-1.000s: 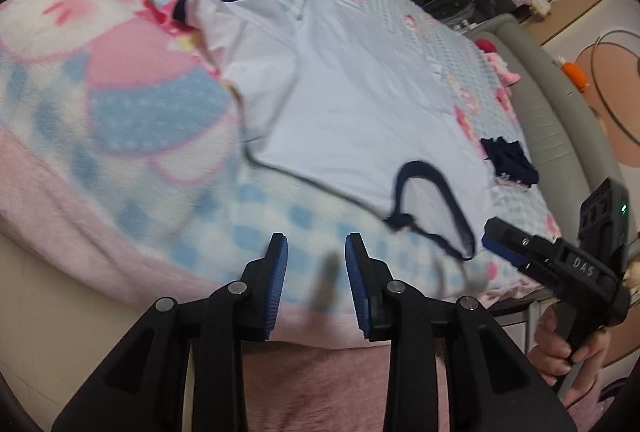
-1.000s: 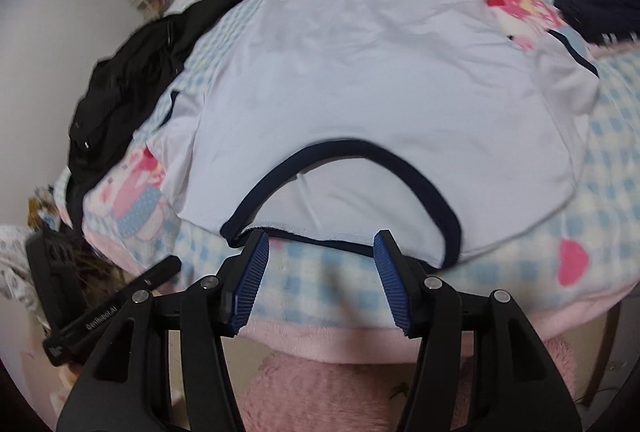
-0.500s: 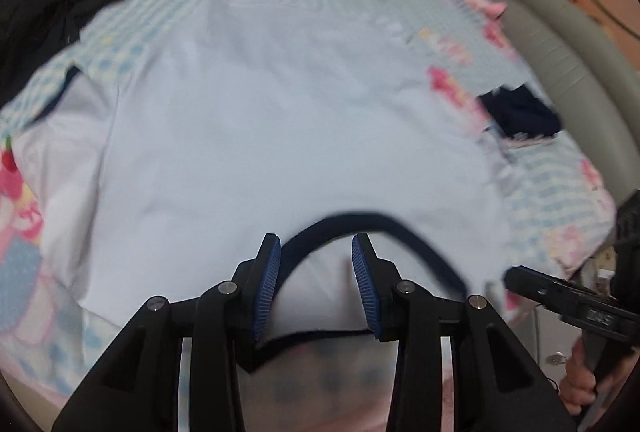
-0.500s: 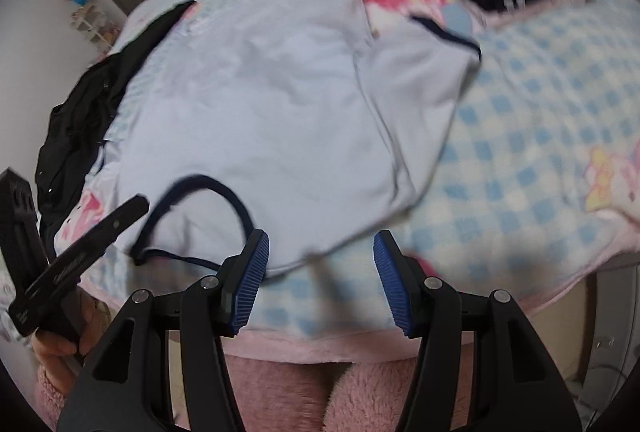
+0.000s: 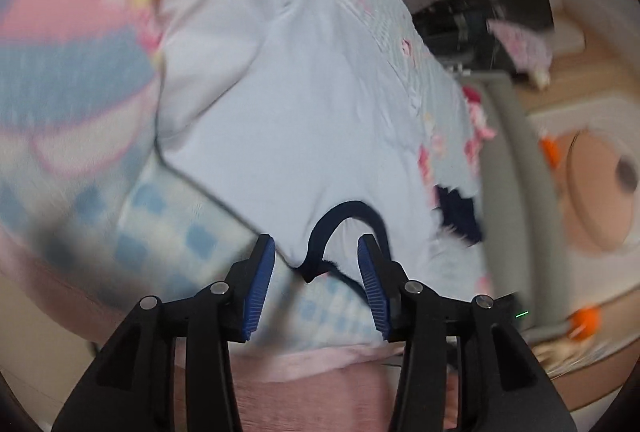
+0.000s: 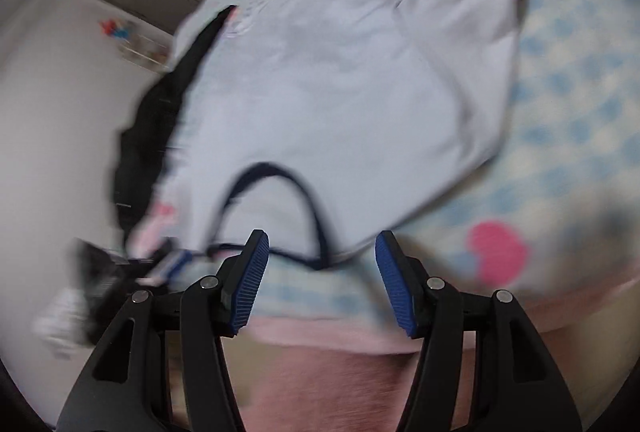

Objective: Fold clothes

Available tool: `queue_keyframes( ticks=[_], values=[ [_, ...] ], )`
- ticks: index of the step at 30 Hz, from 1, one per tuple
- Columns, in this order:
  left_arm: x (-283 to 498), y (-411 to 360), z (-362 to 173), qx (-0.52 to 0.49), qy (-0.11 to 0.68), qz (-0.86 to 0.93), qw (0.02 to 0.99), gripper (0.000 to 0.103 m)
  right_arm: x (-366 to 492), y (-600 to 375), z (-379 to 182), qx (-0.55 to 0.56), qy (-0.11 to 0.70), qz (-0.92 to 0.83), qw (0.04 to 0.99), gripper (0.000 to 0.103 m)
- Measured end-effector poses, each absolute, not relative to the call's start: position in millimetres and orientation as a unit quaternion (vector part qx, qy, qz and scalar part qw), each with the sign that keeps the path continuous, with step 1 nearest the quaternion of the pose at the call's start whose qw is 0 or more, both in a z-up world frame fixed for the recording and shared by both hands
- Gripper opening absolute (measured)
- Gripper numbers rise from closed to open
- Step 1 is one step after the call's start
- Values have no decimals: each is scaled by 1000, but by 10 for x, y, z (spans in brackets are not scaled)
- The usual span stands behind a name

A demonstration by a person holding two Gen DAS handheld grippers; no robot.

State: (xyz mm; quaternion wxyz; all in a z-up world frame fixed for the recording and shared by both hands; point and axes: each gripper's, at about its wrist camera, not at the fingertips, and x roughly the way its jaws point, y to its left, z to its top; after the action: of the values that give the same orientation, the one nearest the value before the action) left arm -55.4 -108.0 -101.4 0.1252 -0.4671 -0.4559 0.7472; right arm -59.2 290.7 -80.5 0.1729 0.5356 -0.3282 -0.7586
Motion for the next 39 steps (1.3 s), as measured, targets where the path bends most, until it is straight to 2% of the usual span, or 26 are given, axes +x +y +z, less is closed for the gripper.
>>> queue_keyframes(
  ticks=[2, 6, 10, 12, 14, 16, 20, 27, 31, 34, 36, 39],
  values=[
    [-616, -1011, -1061, -476, -453, 744, 123, 45, -602, 2843, -902, 554, -320, -752, 159, 58],
    [-729, -902, -1056, -478, -441, 751, 115, 43, -613, 2800, -991, 558, -308, -761, 125, 50],
    [-772, -930, -959, -444, -437, 775, 103, 34, -657, 2905, -967, 530, -322, -780, 85, 45],
    [-737, -983, -989, -422, -456, 777, 100, 34, -661, 2968, -946, 513, -333, -789, 69, 34],
    [-740, -977, -1103, -425, -472, 766, 99, 34, -624, 3005, -905, 483, -348, -801, 62, 30],
    [-749, -935, -1160, -426, -475, 763, 105, 28, -633, 2975, -929, 480, -354, -799, 78, 30],
    [-767, -850, -1273, -428, -480, 757, 117, 28, -659, 2873, -1120, 511, -377, -764, 114, 30],
    [-904, -778, -1507, -430, -512, 735, 111, 29, -823, 2957, -1211, 476, -429, -764, 77, 30],
    [-955, -778, -1524, -444, -508, 725, 134, 30, -860, 2711, -1258, 505, -366, -778, 73, 34],
    [-979, -802, -1521, -451, -520, 712, 139, 30, -857, 2662, -1301, 504, -352, -785, 74, 35],
    [-976, -759, -1426, -451, -498, 731, 118, 20, -888, 2676, -1331, 507, -357, -780, 79, 35],
    [-944, -683, -1248, -445, -452, 767, 93, 12, -996, 2676, -1334, 531, -345, -769, 91, 35]
  ],
)
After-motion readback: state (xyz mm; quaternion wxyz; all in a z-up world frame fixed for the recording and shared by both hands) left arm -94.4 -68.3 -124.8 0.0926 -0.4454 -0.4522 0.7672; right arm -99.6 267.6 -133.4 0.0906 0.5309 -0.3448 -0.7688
